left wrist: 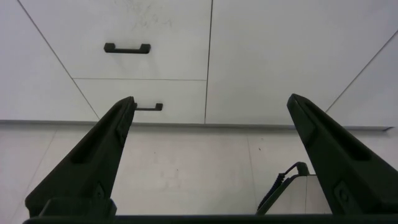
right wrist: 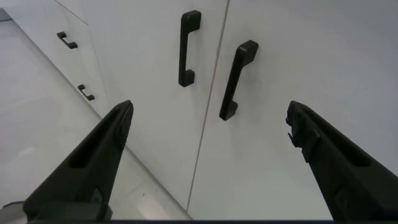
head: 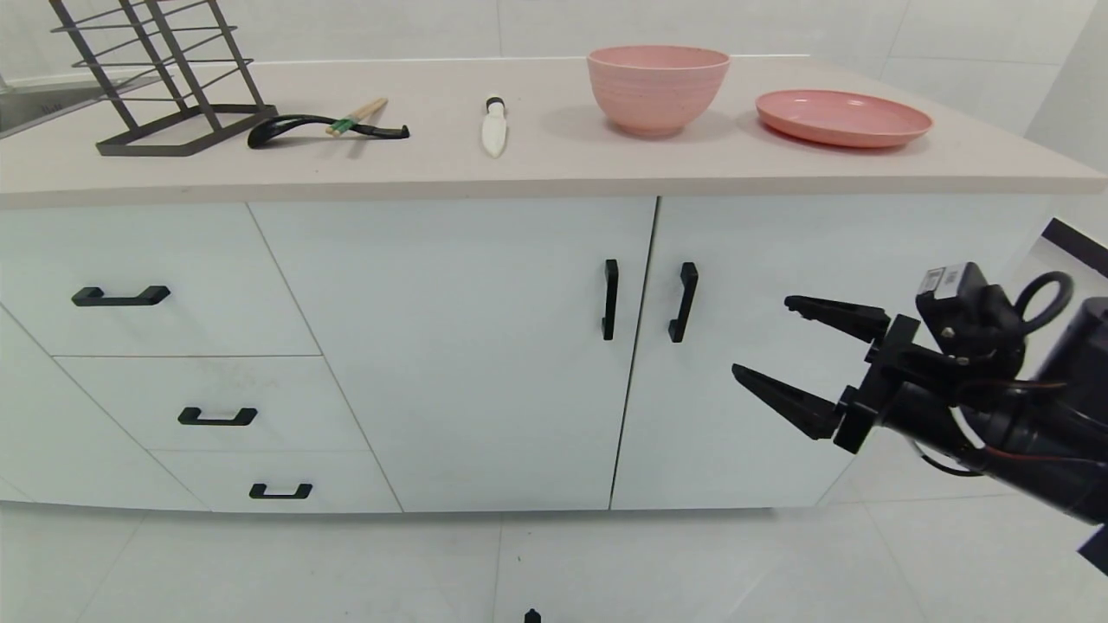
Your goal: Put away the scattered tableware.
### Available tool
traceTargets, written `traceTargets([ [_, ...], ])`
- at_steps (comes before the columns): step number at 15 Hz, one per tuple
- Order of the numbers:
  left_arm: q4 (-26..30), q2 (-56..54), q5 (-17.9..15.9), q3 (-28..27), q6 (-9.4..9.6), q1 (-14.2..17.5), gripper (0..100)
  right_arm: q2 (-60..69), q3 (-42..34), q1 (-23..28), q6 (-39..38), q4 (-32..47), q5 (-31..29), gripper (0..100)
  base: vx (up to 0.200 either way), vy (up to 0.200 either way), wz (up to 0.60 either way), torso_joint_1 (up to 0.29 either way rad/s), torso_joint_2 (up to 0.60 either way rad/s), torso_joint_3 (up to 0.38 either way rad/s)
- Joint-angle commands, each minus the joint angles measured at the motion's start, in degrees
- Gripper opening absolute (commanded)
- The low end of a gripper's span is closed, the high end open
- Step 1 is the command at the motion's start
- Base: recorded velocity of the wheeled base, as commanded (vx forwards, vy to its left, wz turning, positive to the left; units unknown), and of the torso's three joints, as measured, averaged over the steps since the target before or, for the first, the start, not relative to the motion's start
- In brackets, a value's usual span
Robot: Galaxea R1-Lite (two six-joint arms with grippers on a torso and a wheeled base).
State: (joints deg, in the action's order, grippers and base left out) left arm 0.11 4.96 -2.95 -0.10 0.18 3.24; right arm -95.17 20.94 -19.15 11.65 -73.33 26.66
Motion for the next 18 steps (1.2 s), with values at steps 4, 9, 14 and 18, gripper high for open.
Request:
traceTargets([
  [4, -5.6, 0.0, -1.7, 0.1, 0.87, 0.1, 100, -13.7, 5.3, -1.2, 0.0, -4.0, 1.6, 100, 0.0, 0.0, 0.0, 0.0, 0.0, 0.0],
  [9, -22.4, 1.0, -5.2, -2.9, -2.73, -3.6, 100, -15.0, 7.9, -0.9, 0.0, -4.0, 1.8, 100, 0.0, 0.0, 0.0, 0.0, 0.0, 0.0],
  [14, -22.2, 22.9, -14.0, -25.5, -2.64, -13.0, 100, -14.9, 7.9, -1.2, 0.7, -4.1, 2.4, 100, 0.0, 0.0, 0.0, 0.0, 0.0, 0.0],
  [18, -28.9, 40.0, -32.4, -26.0, 3.24, -18.6, 100, -12.4, 6.7, -2.0, 0.8, -4.2, 2.8, 100, 0.0, 0.0, 0.0, 0.0, 0.0, 0.0],
])
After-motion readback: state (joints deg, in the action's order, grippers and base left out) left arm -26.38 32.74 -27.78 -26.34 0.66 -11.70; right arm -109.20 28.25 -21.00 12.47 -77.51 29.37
